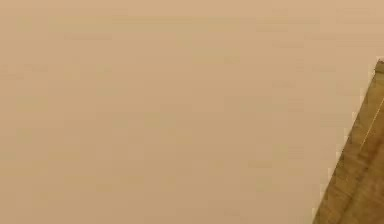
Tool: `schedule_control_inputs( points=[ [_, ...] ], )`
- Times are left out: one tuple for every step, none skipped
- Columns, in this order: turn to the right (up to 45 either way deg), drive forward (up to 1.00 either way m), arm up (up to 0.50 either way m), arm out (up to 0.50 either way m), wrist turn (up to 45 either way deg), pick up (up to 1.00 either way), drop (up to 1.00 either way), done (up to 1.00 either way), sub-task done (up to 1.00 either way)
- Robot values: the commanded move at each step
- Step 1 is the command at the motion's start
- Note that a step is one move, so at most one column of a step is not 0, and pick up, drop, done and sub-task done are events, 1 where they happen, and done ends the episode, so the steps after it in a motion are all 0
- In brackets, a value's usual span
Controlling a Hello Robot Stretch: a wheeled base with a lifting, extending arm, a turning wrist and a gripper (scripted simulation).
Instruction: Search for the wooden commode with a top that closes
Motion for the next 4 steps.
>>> schedule_control_inputs(
  points=[
    [45.0, 0.0, 0.0, 0.0, 0.0, 0.0, 0.0, 0.0, 0.0],
    [45.0, 0.0, 0.0, 0.0, 0.0, 0.0, 0.0, 0.0, 0.0],
    [45.0, 0.0, 0.0, 0.0, 0.0, 0.0, 0.0, 0.0, 0.0],
    [12.0, 0.0, 0.0, 0.0, 0.0, 0.0, 0.0, 0.0, 0.0]
  ],
)
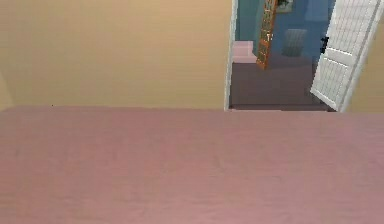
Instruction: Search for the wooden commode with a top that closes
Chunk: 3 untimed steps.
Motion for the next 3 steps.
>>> schedule_control_inputs(
  points=[
    [0.0, 0.25, 0.0, 0.0, 0.0, 0.0, 0.0, 0.0, 0.0],
    [24.0, 0.0, 0.0, 0.0, 0.0, 0.0, 0.0, 0.0, 0.0],
    [0.0, 1.0, 0.0, 0.0, 0.0, 0.0, 0.0, 0.0, 0.0]
  ],
)
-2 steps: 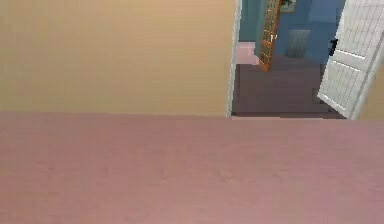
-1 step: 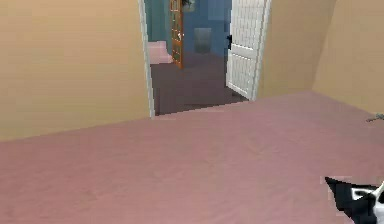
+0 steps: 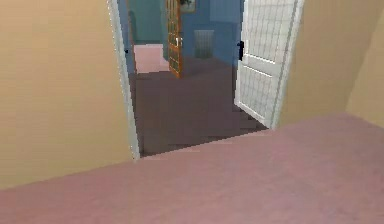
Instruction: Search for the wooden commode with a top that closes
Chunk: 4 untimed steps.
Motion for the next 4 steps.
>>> schedule_control_inputs(
  points=[
    [3.0, 0.0, 0.0, 0.0, 0.0, 0.0, 0.0, 0.0, 0.0],
    [0.0, 1.0, 0.0, 0.0, 0.0, 0.0, 0.0, 0.0, 0.0],
    [0.0, 0.7, 0.0, 0.0, 0.0, 0.0, 0.0, 0.0, 0.0],
    [-21.0, 0.0, 0.0, 0.0, 0.0, 0.0, 0.0, 0.0, 0.0]
  ],
)
